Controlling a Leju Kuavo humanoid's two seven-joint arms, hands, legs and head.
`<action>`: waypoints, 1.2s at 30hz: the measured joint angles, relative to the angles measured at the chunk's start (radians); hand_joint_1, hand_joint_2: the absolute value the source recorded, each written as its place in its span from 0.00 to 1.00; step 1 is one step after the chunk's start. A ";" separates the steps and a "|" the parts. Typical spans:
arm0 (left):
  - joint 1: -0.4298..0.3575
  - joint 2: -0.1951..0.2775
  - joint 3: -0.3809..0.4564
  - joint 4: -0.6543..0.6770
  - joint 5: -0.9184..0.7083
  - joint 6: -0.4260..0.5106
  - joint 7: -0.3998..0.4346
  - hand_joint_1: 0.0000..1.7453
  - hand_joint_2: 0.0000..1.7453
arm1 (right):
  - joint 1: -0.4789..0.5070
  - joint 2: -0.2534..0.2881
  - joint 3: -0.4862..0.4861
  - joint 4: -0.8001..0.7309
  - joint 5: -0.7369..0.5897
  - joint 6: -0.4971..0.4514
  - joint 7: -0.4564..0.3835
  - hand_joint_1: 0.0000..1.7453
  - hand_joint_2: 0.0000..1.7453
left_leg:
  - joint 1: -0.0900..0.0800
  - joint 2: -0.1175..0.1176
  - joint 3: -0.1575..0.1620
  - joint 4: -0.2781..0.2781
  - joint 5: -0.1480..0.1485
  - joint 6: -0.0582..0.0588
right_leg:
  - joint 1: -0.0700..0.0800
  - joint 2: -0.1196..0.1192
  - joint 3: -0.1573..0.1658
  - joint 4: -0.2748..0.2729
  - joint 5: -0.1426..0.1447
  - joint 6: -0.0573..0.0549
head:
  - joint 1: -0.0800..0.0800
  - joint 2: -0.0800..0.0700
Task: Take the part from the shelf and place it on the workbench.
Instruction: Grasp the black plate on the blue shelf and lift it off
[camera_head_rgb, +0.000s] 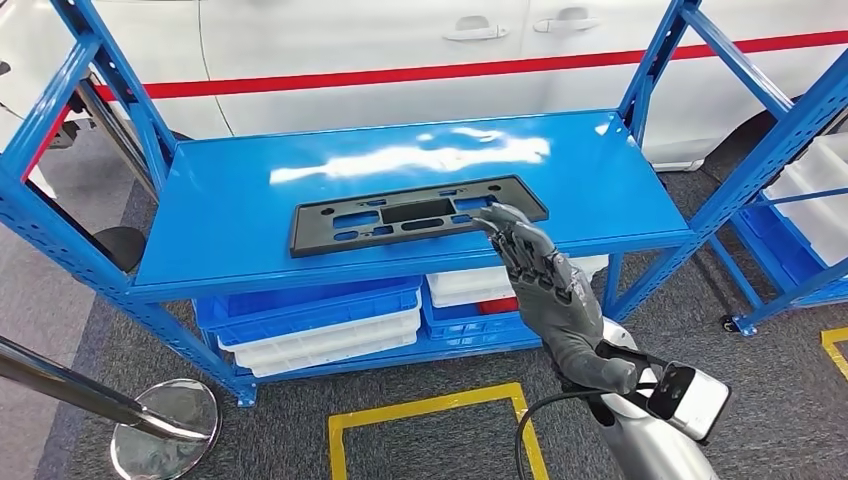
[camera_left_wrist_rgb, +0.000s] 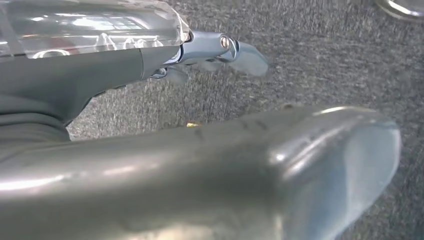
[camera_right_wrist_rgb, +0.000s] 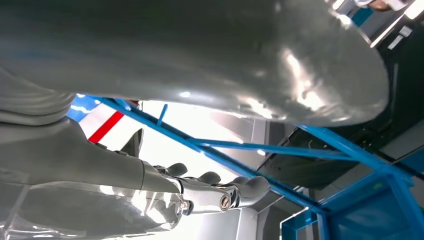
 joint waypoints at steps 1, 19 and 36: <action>0.001 0.001 0.000 0.000 -0.001 0.000 0.002 0.00 0.00 | 0.004 0.000 0.001 0.000 0.002 -0.002 0.000 0.00 0.00 | 0.002 0.000 -0.011 -0.009 0.029 -0.004 | -0.002 0.001 0.010 0.001 -0.010 0.003 | 0.000 0.000; 0.000 0.003 0.000 0.001 0.009 -0.002 0.000 0.00 0.00 | 0.020 -0.004 0.009 0.005 0.001 0.000 -0.001 0.00 0.00 | -0.009 -0.008 0.190 -0.278 0.069 0.045 | -0.005 0.007 -0.155 0.154 0.003 0.035 | 0.000 0.000; 0.009 -0.001 -0.005 0.002 -0.040 0.020 0.033 0.00 0.00 | -0.025 0.067 0.068 0.149 0.039 -0.004 0.132 0.00 1.00 | -0.002 0.005 0.029 -0.245 0.174 0.012 | 0.015 0.009 0.040 0.025 -0.047 0.001 | 0.001 0.000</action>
